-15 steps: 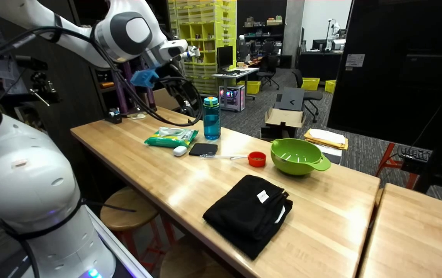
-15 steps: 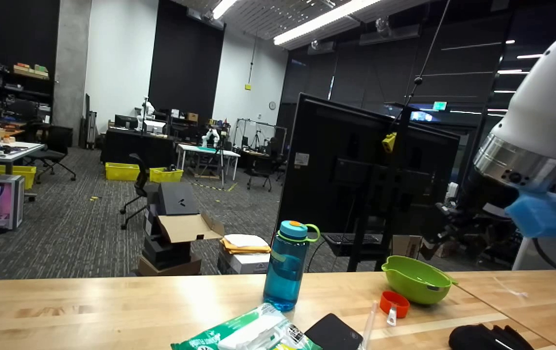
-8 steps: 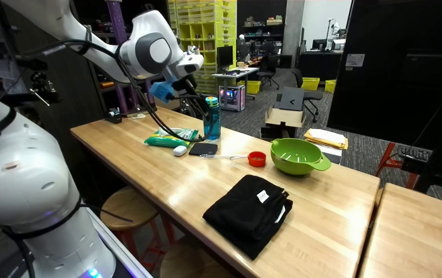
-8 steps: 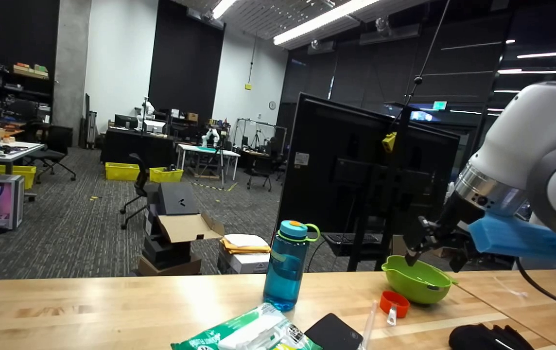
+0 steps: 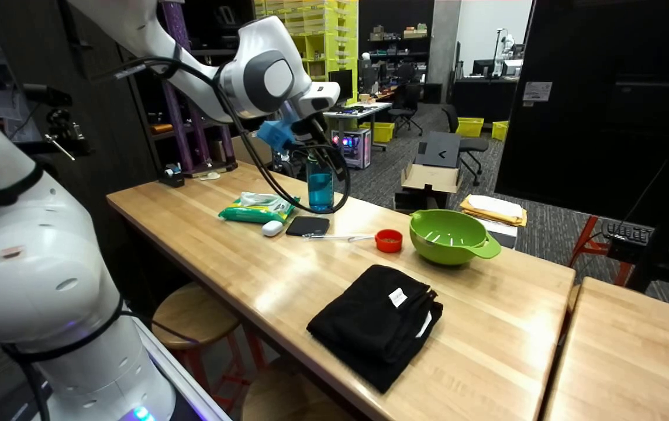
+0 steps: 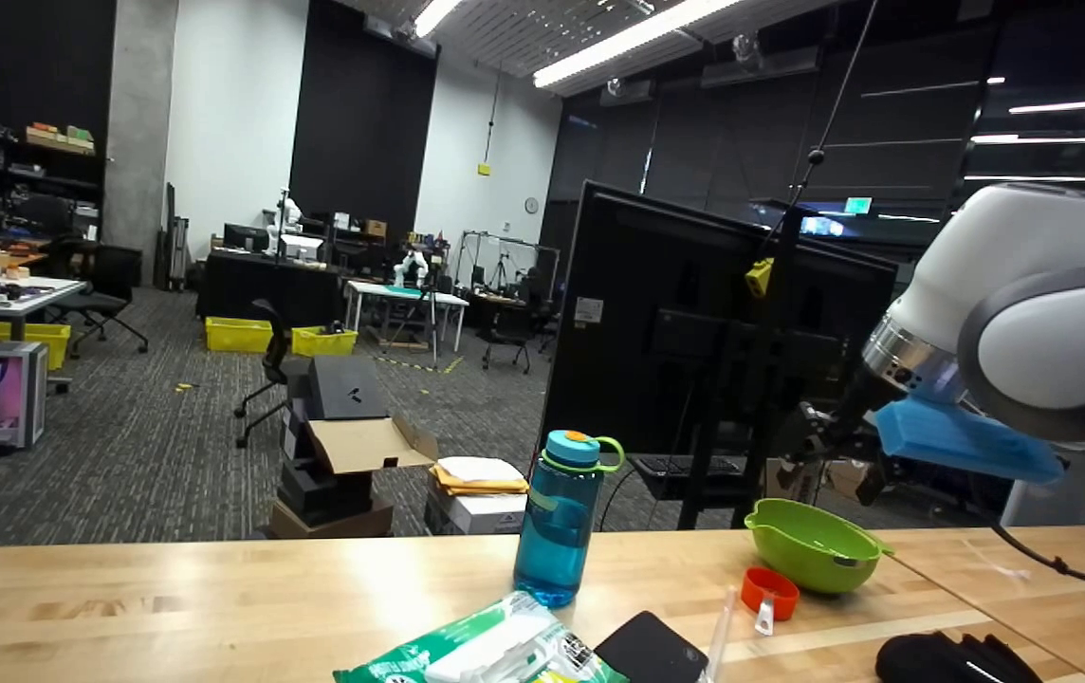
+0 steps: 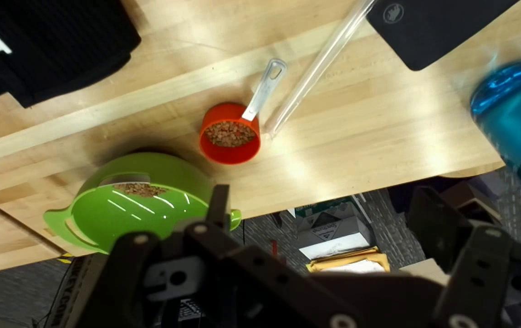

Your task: Use the straw to stir the contents of the green bowl

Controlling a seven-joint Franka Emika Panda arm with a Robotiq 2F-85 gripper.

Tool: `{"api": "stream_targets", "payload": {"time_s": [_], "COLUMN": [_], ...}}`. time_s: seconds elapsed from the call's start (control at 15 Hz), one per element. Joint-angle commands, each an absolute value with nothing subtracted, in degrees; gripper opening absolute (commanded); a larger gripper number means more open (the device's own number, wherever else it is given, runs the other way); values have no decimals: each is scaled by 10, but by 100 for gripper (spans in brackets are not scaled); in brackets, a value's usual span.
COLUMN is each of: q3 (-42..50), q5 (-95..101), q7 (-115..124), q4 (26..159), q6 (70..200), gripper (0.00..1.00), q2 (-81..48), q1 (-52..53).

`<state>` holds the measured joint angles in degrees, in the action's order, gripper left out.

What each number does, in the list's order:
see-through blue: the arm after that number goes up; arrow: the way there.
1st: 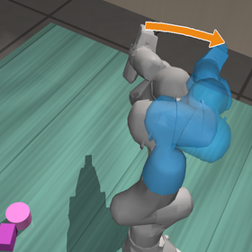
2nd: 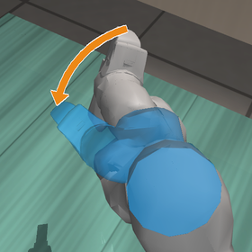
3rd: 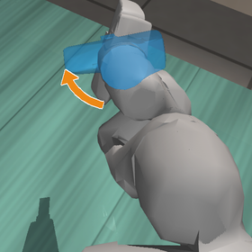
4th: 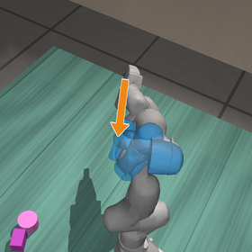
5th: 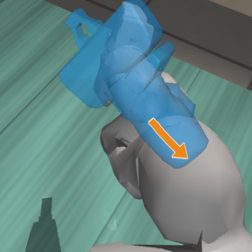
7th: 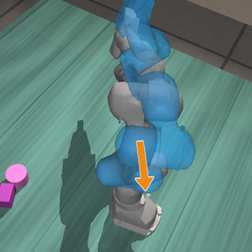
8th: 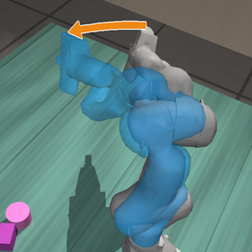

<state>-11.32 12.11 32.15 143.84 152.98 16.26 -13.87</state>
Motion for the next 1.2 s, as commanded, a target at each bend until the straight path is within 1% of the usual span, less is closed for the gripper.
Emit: {"api": "stream_targets", "payload": {"time_s": [0.0,0.53,0.6,1.13], "q3": [-79,-17,-12,-2], "q5": [112,15,40,35], "q7": [280,177,204,200], "q4": [1367,1277,1302,1297], "q6": [1519,1518,1528,1529], "gripper": [100,100,100,100], "q2": [102,-14,10,-1], "q1": [-116,-60,-59,-52]}}
